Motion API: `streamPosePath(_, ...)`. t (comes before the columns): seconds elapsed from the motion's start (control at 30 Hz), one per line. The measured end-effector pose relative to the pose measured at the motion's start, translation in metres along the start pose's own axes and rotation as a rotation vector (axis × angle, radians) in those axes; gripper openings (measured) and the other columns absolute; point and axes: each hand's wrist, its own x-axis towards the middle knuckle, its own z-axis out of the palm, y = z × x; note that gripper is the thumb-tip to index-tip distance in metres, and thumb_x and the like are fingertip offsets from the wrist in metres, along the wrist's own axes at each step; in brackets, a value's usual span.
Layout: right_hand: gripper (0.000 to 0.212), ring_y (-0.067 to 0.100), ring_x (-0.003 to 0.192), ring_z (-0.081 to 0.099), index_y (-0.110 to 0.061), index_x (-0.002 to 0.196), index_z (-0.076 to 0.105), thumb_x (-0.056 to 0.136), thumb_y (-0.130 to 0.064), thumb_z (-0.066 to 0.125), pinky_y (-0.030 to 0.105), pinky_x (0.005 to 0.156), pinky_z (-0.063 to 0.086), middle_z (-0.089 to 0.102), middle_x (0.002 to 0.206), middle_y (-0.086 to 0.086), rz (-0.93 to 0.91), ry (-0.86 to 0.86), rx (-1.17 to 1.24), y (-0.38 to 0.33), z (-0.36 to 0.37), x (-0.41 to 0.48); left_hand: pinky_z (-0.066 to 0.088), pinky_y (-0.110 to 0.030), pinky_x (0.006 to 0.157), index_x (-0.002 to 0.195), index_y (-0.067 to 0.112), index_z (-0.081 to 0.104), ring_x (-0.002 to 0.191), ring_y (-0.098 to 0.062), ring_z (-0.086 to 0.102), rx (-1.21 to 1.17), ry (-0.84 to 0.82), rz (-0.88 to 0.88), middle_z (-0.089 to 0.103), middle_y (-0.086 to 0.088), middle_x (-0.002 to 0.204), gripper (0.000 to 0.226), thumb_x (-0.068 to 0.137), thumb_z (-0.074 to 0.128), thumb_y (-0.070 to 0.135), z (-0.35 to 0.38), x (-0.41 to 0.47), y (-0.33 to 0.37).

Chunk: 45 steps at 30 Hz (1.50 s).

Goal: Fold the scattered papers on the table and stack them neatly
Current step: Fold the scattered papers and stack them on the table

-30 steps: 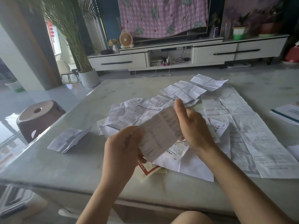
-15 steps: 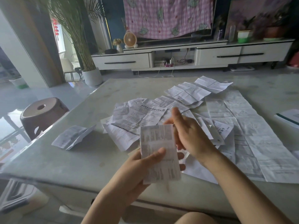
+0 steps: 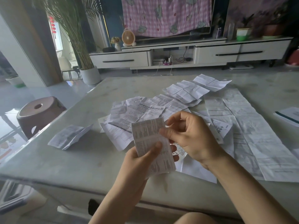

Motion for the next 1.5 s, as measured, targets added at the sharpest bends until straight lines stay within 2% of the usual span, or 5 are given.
streamPosePath(0.67,0.008,0.015,0.066,0.060,-0.003,0.090,0.064,0.083,0.001,0.063,0.016,0.057,0.049,0.065,0.075,0.012,0.143,-0.077,0.032,0.009,-0.007,0.004,0.058,-0.031,0.062,0.091,0.009,0.069,0.076,-0.019,0.071,-0.020,0.055,-0.020,0.074,-0.011,0.087,0.034,0.091,0.041,0.028,-0.010,0.006,0.001)
streamPosePath(0.93,0.021,0.000,0.082,0.054,-0.025,0.103,0.066,0.082,-0.021,0.066,0.010,0.074,0.042,0.062,0.097,-0.006,0.014,-0.130,-0.312,-0.011,-0.015,0.003,0.031,-0.028,0.057,0.068,0.003,0.050,0.060,-0.009,0.036,0.657,0.060,0.300,0.043,0.006,0.060,0.042,0.082,0.045,0.043,-0.012,0.007,-0.006)
streamPosePath(1.07,0.019,0.002,0.065,0.058,-0.012,0.079,0.071,0.080,-0.031,0.067,0.011,0.062,0.044,0.070,0.072,-0.004,-0.037,-0.200,-0.302,-0.015,-0.008,-0.002,0.035,-0.028,0.057,0.074,0.009,0.053,0.059,-0.007,0.040,0.783,-0.029,0.331,0.047,0.009,0.062,0.039,0.084,0.042,0.045,-0.009,0.010,-0.005)
streamPosePath(1.23,0.019,0.038,0.071,0.063,-0.002,0.071,0.068,0.079,-0.018,0.071,0.041,0.073,0.051,0.068,0.075,0.023,-0.097,-0.043,-0.240,0.001,-0.005,0.004,0.039,-0.030,0.065,0.079,0.000,0.060,0.065,-0.010,0.047,0.668,-0.072,0.206,0.054,0.003,0.068,0.051,0.084,0.049,0.050,-0.006,0.013,-0.001)
streamPosePath(1.5,0.013,0.012,0.062,0.054,-0.008,0.067,0.068,0.077,-0.016,0.071,0.022,0.062,0.044,0.063,0.065,0.009,-0.057,-0.044,-0.130,0.002,-0.006,0.004,0.043,-0.026,0.061,0.084,0.013,0.074,0.071,-0.018,0.057,0.364,-0.226,-0.007,0.063,-0.007,0.076,0.027,0.082,0.054,0.032,-0.025,0.005,0.012)
